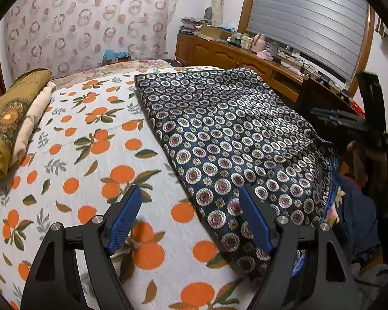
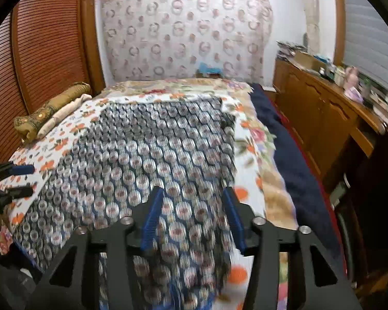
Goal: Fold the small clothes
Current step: 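Grasp the shirt edge with the right tool, straighten it, open, then grasp the folded shirt's trimmed end with the right tool while the left tool grasps it too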
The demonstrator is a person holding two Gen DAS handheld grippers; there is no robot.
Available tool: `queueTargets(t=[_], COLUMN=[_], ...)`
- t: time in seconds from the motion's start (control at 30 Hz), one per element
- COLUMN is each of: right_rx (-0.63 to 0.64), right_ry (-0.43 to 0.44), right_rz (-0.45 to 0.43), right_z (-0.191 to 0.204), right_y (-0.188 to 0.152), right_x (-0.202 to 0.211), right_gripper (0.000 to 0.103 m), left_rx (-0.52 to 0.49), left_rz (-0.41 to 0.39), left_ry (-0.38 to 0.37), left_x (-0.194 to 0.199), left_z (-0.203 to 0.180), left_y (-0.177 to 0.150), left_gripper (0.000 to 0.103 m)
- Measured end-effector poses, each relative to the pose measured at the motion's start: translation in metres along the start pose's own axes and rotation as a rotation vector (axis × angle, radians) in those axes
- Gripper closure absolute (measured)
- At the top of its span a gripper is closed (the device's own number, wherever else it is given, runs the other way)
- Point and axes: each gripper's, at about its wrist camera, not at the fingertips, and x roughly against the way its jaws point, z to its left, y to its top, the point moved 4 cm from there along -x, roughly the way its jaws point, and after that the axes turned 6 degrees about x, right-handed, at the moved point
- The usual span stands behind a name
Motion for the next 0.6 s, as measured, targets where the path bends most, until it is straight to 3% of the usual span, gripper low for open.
queueTargets(t=[0.27,0.5,0.6], right_rx=[-0.004,-0.002,-0.018], right_ry=[0.004,-0.023,-0.004], right_rz=[0.079,0.145,0.159], right_z=[0.009,0.008,0.005], right_y=[-0.03,-0.046,-0.051], right_x=[0.021,0.023,0.023], right_gripper=[0.05,0.05,0.05], left_rx=[-0.012,-0.036,-0.033], left_rz=[0.044,0.079,0.083], left_ry=[-0.084,-0.093,-0.09], left_x=[0.007,0.002,0.001], left_z=[-0.012,-0.021,-0.02], left_y=[-0.021,-0.034,-0.035], left_gripper=[0.026,0.052,0.053])
